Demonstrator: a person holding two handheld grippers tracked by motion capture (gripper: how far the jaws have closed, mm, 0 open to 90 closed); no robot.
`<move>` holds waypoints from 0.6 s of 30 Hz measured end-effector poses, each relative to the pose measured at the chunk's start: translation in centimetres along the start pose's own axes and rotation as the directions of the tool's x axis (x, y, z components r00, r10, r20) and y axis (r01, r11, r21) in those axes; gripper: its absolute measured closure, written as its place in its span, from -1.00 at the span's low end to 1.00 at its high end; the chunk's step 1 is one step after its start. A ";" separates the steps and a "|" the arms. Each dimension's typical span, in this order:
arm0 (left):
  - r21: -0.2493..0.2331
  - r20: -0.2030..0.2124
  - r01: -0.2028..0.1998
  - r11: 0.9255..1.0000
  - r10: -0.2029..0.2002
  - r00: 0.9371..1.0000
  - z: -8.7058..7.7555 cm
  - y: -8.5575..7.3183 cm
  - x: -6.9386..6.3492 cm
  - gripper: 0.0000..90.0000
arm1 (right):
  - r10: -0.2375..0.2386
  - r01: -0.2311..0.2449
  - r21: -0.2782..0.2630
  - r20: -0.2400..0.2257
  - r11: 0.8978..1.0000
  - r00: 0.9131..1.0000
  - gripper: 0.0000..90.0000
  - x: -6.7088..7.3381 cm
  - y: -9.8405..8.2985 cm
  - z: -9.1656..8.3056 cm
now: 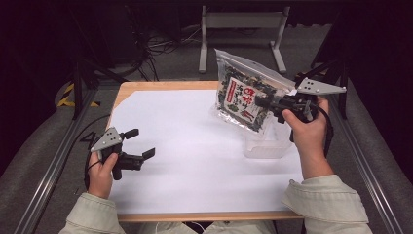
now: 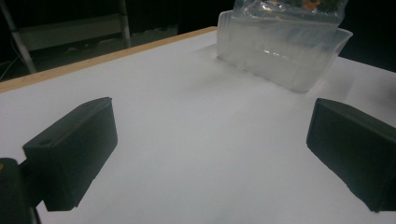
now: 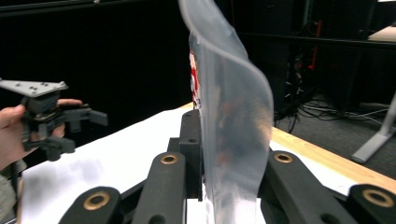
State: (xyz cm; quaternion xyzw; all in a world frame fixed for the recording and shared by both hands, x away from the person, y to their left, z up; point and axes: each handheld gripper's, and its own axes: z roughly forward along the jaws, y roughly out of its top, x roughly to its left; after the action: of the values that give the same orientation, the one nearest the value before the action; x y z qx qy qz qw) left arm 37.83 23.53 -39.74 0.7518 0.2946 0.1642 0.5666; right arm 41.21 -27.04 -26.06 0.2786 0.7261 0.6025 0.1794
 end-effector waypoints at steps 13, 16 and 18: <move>0.011 0.008 0.007 1.000 -0.007 1.000 0.3 -0.5 0.3 -0.94 | 0.002 -0.001 -0.004 0.118 1.000 0.993 0.69 -2.3 0.1 -1.4; 0.007 0.008 0.014 1.000 -0.014 1.000 0.3 -0.5 0.3 -0.93 | 0.003 -0.002 -0.006 0.130 1.000 0.991 0.69 -2.6 0.1 -1.6; 0.011 0.009 0.012 1.000 -0.012 1.000 0.3 -0.5 0.3 -0.93 | -0.004 0.004 0.000 0.149 1.000 0.989 0.69 -2.8 0.1 -1.8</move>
State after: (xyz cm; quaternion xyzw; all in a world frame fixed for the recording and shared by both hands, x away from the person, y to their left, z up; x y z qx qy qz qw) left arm 38.14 23.58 -40.37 0.7539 0.2976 0.1555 0.5648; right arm 42.34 -30.13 -25.78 0.3213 0.7110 0.5799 0.2344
